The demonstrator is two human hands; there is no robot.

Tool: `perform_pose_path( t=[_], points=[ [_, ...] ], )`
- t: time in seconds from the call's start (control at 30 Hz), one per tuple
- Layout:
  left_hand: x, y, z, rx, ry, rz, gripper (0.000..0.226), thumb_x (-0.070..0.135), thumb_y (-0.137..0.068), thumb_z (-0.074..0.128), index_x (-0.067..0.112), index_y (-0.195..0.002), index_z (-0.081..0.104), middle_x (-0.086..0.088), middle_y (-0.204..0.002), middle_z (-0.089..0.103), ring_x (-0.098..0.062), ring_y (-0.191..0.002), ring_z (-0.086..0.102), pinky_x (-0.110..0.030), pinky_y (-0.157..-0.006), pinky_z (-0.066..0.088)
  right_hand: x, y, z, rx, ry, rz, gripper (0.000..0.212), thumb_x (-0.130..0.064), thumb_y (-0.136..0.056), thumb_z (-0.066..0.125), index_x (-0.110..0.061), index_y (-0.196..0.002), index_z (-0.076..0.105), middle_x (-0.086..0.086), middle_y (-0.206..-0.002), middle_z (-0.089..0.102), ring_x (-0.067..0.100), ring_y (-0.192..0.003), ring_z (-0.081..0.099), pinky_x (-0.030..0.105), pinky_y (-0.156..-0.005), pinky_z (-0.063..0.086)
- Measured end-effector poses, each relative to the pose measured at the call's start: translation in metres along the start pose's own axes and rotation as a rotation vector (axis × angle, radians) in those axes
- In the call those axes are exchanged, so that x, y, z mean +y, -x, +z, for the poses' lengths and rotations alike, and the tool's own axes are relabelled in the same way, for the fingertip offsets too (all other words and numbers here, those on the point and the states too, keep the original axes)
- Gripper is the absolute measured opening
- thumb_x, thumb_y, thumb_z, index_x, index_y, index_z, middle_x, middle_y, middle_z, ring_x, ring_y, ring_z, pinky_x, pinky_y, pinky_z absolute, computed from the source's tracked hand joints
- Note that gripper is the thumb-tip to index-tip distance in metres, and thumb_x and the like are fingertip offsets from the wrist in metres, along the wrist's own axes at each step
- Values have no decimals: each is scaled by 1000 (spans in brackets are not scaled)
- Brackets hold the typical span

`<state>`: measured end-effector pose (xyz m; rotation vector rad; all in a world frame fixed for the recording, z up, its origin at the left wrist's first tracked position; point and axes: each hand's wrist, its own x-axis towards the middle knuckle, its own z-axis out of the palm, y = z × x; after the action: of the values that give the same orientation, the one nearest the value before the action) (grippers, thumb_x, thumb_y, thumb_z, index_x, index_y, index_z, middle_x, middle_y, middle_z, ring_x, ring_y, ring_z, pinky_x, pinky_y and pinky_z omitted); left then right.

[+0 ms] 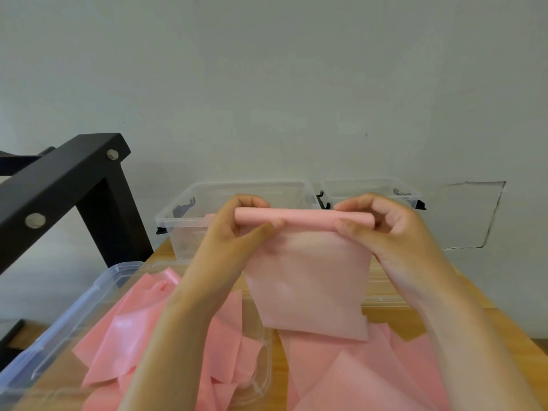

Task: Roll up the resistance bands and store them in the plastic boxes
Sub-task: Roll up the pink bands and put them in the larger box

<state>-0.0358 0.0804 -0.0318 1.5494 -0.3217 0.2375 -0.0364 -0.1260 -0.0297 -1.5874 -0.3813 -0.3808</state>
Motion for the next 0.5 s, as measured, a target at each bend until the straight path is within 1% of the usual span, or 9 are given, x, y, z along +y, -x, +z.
perform_pose_path(
  t=[0.07,0.13,0.17,0.2,0.27,0.33,0.4,0.5],
  points=[
    [-1,0,-1,-48,-20,-59,23,36,-75,77,26,-87,61,3,-82,60,-13,-69,56,-24,-59,41,-2,1,-2,-2,15,-40,22,-3,-79,72,-24,-80,71,-9,-83,72,5,-74,63,13,-66,48],
    [-1,-1,-2,-58,-23,-54,18,33,-75,77,26,-83,62,-1,-87,64,-16,-73,58,-28,-62,42,-2,1,-3,-23,26,-54,29,1,-78,72,-27,-78,72,-4,-92,74,13,-85,67,22,-76,51],
    [0,0,-1,-49,-12,-34,18,30,-74,77,26,-81,61,-3,-89,66,-17,-75,59,-27,-62,44,-2,1,-3,-28,30,-50,30,2,-78,71,-28,-79,72,-3,-94,74,14,-88,67,24,-78,51],
    [0,-1,-1,-33,3,-7,18,27,-73,77,25,-80,61,-5,-91,68,-16,-75,60,-25,-61,45,-1,1,-2,-26,28,-39,29,2,-78,71,-27,-81,71,-5,-93,73,13,-87,67,23,-77,51],
    [0,-1,-1,-1,36,43,20,19,-74,77,24,-81,59,-2,-89,69,-14,-74,61,-19,-60,47,0,1,0,3,-20,5,23,-4,-81,70,-25,-90,69,-9,-86,71,6,-80,64,18,-71,48],
    [0,-1,0,36,57,66,21,11,-79,73,21,-85,56,3,-86,68,-11,-71,60,-16,-59,46,1,0,1,70,-117,56,17,-10,-83,69,-22,-94,65,-7,-79,70,7,-74,63,22,-69,47],
    [-1,-1,1,81,66,77,18,9,-82,69,19,-88,55,4,-81,66,-11,-67,58,-16,-56,44,2,-2,2,181,-192,78,16,-12,-83,70,-19,-94,61,-6,-71,70,9,-70,62,27,-70,47],
    [0,-1,7,133,2,107,11,13,-86,66,18,-89,57,7,-78,62,-6,-63,56,-14,-54,43,4,-3,5,298,-177,55,16,-14,-81,73,-17,-88,59,-8,-64,68,8,-66,61,30,-72,47]
  ],
)
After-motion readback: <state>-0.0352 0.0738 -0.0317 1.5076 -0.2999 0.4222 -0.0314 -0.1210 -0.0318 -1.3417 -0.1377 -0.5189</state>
